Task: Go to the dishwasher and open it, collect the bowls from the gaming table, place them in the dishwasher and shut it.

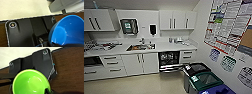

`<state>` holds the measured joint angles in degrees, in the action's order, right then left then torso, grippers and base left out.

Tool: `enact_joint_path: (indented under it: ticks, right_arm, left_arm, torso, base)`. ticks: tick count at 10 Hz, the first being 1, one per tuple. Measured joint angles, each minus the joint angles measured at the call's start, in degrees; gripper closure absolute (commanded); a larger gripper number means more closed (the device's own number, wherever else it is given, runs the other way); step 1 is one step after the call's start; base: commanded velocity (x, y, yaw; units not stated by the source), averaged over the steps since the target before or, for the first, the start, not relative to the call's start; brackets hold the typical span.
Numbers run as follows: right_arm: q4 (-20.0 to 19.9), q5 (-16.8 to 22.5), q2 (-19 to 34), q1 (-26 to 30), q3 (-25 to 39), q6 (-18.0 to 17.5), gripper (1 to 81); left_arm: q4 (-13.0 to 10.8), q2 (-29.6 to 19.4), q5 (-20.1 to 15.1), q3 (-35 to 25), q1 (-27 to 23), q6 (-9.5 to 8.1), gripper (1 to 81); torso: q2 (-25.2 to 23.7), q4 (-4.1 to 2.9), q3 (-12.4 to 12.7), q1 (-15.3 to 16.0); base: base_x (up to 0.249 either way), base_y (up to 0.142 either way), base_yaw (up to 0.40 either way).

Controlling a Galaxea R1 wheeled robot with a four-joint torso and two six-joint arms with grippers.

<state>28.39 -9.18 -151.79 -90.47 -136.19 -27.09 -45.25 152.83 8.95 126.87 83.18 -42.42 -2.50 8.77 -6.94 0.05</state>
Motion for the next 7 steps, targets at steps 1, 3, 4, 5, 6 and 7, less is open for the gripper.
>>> enact_joint_path:
  ticks: [1,3,4,5,6,7]
  right_arm:
    - [0.0,0.0,0.0,0.2,0.0,0.0,81.1]
    - [0.0,-0.1,0.0,0.3,0.0,0.0,81.1]
    - [0.0,-0.2,0.0,0.4,0.0,0.0,81.1]
    - [0.0,-0.2,0.0,0.5,0.0,0.0,81.1]
    - [0.0,-0.1,0.0,0.4,0.0,0.0,81.1]
    - [0.0,-0.1,0.0,0.4,0.0,0.0,81.1]
  left_arm:
    - [0.0,0.0,0.0,0.0,-0.2,0.00,81.1]
    - [0.0,-0.1,0.0,0.0,-0.3,-0.02,81.1]
    - [0.0,-0.1,0.0,0.0,-0.3,-0.02,81.1]
    - [0.0,-0.1,0.0,0.0,-0.4,-0.02,81.1]
    - [0.0,-0.1,0.0,0.0,-0.3,-0.02,81.1]
    - [0.0,-0.1,0.1,0.0,-0.3,0.00,81.1]
  torso:
    - [0.0,0.00,0.0,0.0]
    - [0.0,0.00,0.0,0.0]
    - [0.0,0.00,0.0,0.0]
    - [0.0,0.00,0.0,0.0]
    - [0.0,0.00,0.0,0.0]
    - [0.0,0.00,0.0,0.0]
  base:
    - [0.128,0.000,0.000]
    - [0.120,0.000,0.000]
    - [0.109,0.000,0.000]
    - [0.108,0.000,0.000]
    - [0.106,0.000,0.000]
    - [0.105,0.000,0.000]
